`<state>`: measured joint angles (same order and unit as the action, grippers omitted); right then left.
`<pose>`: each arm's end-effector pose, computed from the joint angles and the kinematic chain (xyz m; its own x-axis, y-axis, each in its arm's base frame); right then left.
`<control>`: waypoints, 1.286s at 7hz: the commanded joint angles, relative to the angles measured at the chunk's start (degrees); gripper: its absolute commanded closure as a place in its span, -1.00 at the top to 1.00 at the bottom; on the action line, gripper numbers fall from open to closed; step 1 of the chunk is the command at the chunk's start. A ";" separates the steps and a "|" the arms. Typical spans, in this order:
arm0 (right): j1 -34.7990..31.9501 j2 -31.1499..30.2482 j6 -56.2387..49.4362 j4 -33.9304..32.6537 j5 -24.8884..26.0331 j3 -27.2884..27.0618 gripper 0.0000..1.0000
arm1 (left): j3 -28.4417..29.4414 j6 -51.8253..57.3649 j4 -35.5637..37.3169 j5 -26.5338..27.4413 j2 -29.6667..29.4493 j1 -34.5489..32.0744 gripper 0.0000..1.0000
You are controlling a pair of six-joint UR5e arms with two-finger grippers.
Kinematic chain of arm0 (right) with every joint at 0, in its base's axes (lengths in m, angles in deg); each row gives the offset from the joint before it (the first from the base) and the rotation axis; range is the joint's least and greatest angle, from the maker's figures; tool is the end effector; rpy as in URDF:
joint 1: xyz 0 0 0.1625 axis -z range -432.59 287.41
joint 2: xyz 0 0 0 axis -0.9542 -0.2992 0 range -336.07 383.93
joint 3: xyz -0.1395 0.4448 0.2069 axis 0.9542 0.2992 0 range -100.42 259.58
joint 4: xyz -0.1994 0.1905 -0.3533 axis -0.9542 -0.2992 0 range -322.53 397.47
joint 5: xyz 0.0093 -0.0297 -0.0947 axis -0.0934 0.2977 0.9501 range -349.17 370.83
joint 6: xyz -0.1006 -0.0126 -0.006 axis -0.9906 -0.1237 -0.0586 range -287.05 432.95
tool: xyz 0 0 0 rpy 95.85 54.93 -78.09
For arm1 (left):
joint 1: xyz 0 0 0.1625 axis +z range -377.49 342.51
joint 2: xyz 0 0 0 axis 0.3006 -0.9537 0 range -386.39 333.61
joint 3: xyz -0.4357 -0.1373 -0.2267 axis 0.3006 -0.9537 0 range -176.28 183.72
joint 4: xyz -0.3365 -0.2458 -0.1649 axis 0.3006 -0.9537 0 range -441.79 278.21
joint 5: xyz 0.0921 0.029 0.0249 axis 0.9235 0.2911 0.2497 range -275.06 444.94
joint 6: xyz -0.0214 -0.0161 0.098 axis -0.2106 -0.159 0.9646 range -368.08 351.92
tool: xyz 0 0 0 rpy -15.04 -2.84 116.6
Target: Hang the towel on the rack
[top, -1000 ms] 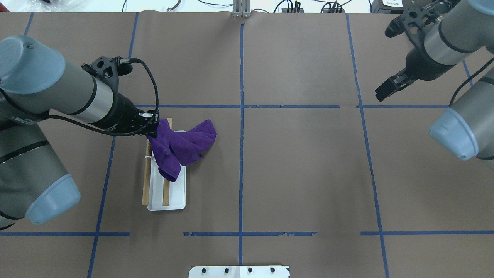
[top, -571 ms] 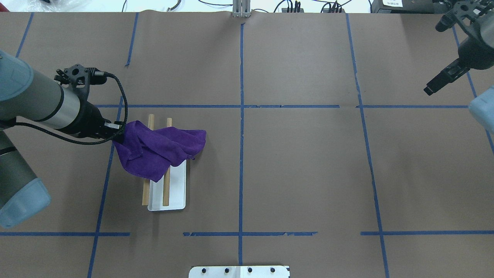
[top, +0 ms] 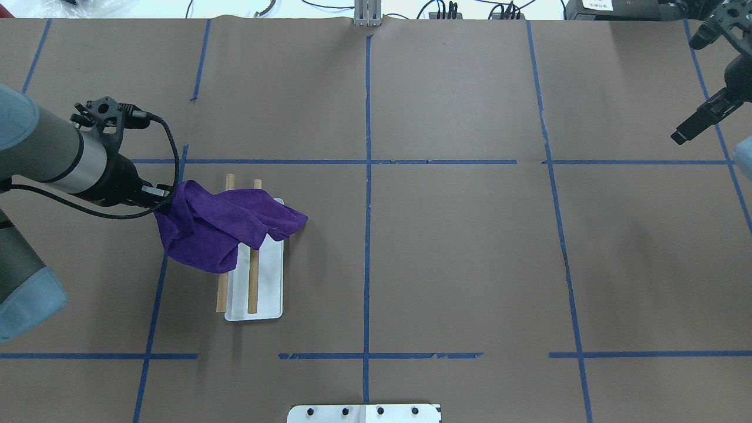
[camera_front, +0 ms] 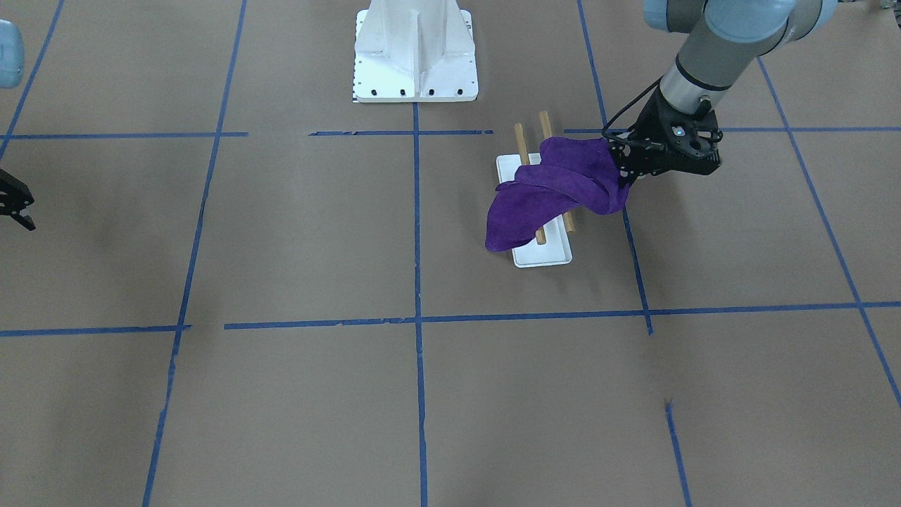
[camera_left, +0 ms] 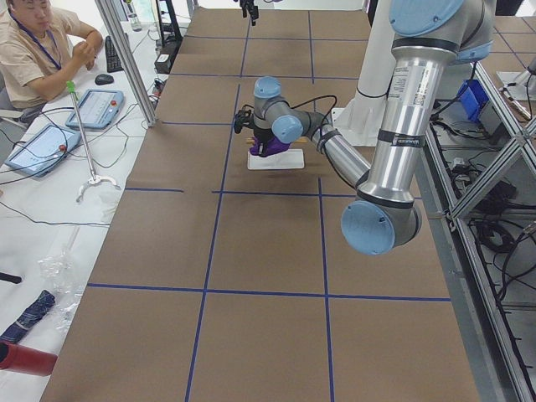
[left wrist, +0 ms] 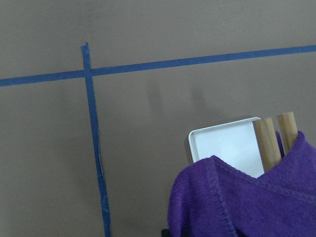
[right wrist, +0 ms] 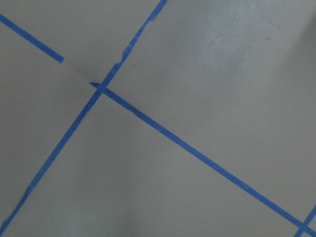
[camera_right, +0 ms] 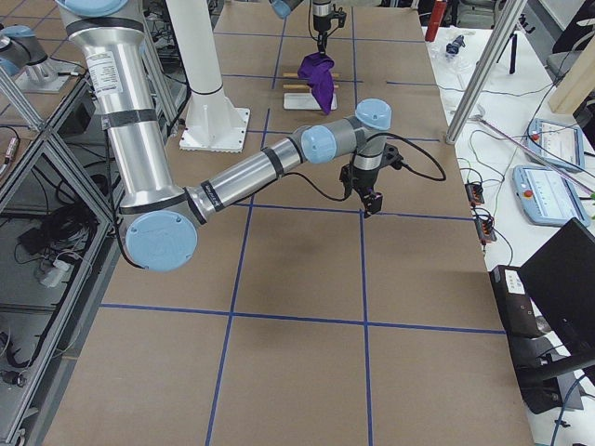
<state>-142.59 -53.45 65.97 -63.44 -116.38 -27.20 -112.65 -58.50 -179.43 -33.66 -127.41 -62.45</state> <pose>-0.1392 -0.5926 0.4952 0.6384 -0.5576 0.5306 0.4050 0.8296 0.3844 0.3443 -0.4633 0.3957 0.6280 0.1636 -0.7608 -0.0252 0.9814 0.1902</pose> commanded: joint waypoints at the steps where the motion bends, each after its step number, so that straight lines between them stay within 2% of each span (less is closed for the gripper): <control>1: -2.23 -1.44 0.82 0.27 0.02 1.22 1.00 | 0.53 6.25 -0.27 0.12 0.29 -0.47 0.99; 3: -8.19 -8.88 0.39 0.45 1.16 1.92 1.00 | 0.62 11.29 0.17 -0.58 0.82 -5.54 1.00; 4: -13.10 -10.40 0.48 0.36 0.30 6.02 1.00 | 0.62 12.35 -0.09 -0.76 3.70 -8.01 1.00; 5: -15.84 -12.68 0.56 0.45 -1.28 7.10 1.00 | 1.32 19.41 0.25 -0.93 5.20 -12.56 1.00; 7: -18.94 -15.25 1.35 0.45 -2.26 7.90 1.00 | 8.40 37.94 0.35 -13.79 9.50 -25.56 1.00; 8: -19.03 -15.69 2.40 0.45 -2.35 7.90 1.00 | 13.14 46.03 0.43 -17.42 11.00 -32.23 1.00; 9: -18.95 -15.69 3.98 0.54 -2.35 7.99 1.00 | 17.10 50.98 0.52 -17.81 12.85 -36.12 1.00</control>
<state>-161.28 -68.77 68.26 -62.97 -118.62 -19.35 -100.97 -15.85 -179.00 -48.70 -117.00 -92.04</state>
